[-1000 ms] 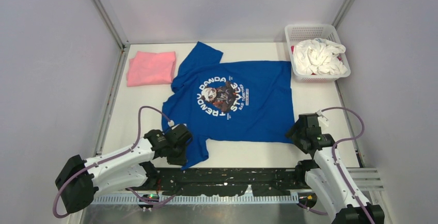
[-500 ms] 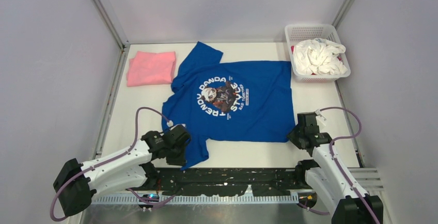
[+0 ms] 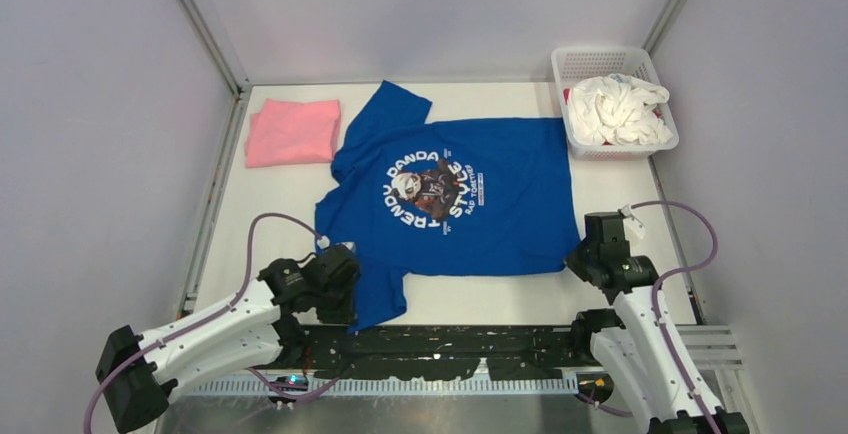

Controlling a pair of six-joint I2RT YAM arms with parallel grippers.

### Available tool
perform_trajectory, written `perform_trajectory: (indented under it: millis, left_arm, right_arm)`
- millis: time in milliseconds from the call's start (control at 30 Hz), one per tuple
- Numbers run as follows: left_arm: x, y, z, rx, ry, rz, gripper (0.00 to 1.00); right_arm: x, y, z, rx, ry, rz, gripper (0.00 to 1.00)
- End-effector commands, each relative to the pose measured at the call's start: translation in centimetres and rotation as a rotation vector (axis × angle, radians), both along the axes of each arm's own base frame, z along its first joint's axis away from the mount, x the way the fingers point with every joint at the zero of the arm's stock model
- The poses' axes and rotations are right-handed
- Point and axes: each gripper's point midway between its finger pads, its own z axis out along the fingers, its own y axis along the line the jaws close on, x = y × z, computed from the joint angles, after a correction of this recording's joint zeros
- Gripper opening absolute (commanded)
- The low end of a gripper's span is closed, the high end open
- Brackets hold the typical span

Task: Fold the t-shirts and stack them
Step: Grab the side of the flattened tshirt closest away from the robot with both arms

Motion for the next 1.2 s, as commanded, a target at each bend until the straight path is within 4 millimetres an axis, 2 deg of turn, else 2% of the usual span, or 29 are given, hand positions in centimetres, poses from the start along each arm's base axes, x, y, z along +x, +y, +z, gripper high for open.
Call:
perform_trajectory:
  millis: [0, 100, 200, 300, 433, 567, 800, 967, 1167]
  left_arm:
    - [-1.0, -0.2, 0.7, -0.045, 0.029, -0.006, 0.00]
    - [-1.7, -0.1, 0.9, -0.067, 0.046, -0.001, 0.00]
    - [-2.7, 0.0, 0.9, -0.098, 0.075, 0.004, 0.00]
    - [-3.9, -0.7, 1.0, -0.174, 0.113, -0.011, 0.00]
    - [-4.8, -1.2, 0.9, -0.251, 0.128, 0.002, 0.00]
    - [-4.7, -1.6, 1.3, -0.298, 0.105, 0.012, 0.00]
    - [-3.4, -4.6, 2.9, -0.403, 0.065, -0.068, 0.00]
    - [0.0, -6.2, 5.5, -0.393, -0.088, -0.124, 0.00]
    - [3.2, -7.9, 6.8, -0.403, -0.118, -0.152, 0.00]
  right_arm:
    - [-1.7, -0.4, 2.1, -0.011, 0.028, -0.014, 0.05]
    - [-2.6, -0.1, 2.9, 0.010, 0.033, -0.008, 0.05]
    - [-3.8, -0.5, 3.2, -0.016, 0.055, -0.005, 0.05]
    - [-4.5, -0.3, 3.6, 0.000, 0.038, -0.001, 0.05]
    - [-4.8, 0.0, 3.8, 0.017, 0.029, 0.011, 0.05]
    - [-4.7, 0.0, 3.8, 0.009, 0.022, 0.018, 0.05]
    - [-4.0, -0.3, 3.9, -0.012, -0.014, 0.026, 0.05]
    - [-2.6, 0.9, 2.7, 0.029, -0.024, 0.073, 0.05]
    - [0.2, 1.1, 3.5, 0.023, -0.084, 0.096, 0.05]
